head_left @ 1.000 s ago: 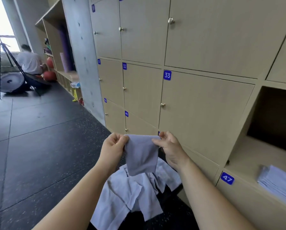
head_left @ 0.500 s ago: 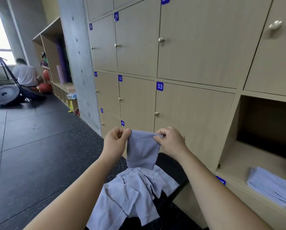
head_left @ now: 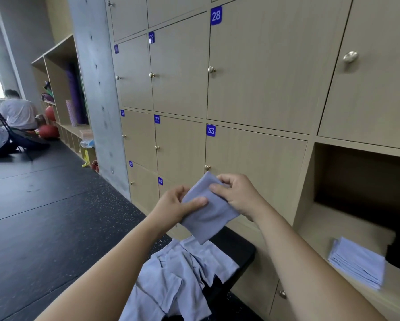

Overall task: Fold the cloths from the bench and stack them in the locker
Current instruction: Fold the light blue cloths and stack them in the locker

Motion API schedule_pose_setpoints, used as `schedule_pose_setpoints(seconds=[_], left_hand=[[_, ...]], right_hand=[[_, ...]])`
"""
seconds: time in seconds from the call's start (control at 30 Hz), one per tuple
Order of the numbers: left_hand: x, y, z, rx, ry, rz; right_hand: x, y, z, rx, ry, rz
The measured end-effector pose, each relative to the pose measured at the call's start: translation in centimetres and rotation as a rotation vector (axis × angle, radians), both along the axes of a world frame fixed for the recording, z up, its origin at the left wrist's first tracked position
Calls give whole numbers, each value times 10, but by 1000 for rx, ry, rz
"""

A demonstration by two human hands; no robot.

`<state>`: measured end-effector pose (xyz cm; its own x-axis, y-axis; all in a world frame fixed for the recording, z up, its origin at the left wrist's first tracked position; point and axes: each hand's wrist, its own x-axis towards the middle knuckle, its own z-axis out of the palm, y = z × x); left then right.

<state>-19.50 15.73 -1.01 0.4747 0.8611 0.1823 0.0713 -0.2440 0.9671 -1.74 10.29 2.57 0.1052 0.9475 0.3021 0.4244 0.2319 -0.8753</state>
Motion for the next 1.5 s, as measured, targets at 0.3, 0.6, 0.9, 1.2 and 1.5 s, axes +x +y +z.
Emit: schedule_pose_setpoints(seconds=[0.3, 0.6, 0.9, 1.2, 1.5], left_hand=[[24, -17, -10, -236, -343, -58], [83, -30, -12, -1, -53, 228], [146, -57, -42, 148, 116, 204], [221, -85, -92, -102, 196, -162], [299, -93, -141, -300, 193, -230]], right_hand=[[30, -13, -28, 154, 186, -246], [38, -40, -54, 106, 149, -675], [87, -86, -92, 44, -172, -964], [165, -148, -140, -167, -107, -1146], [241, -179, -187, -384, -63, -1077]])
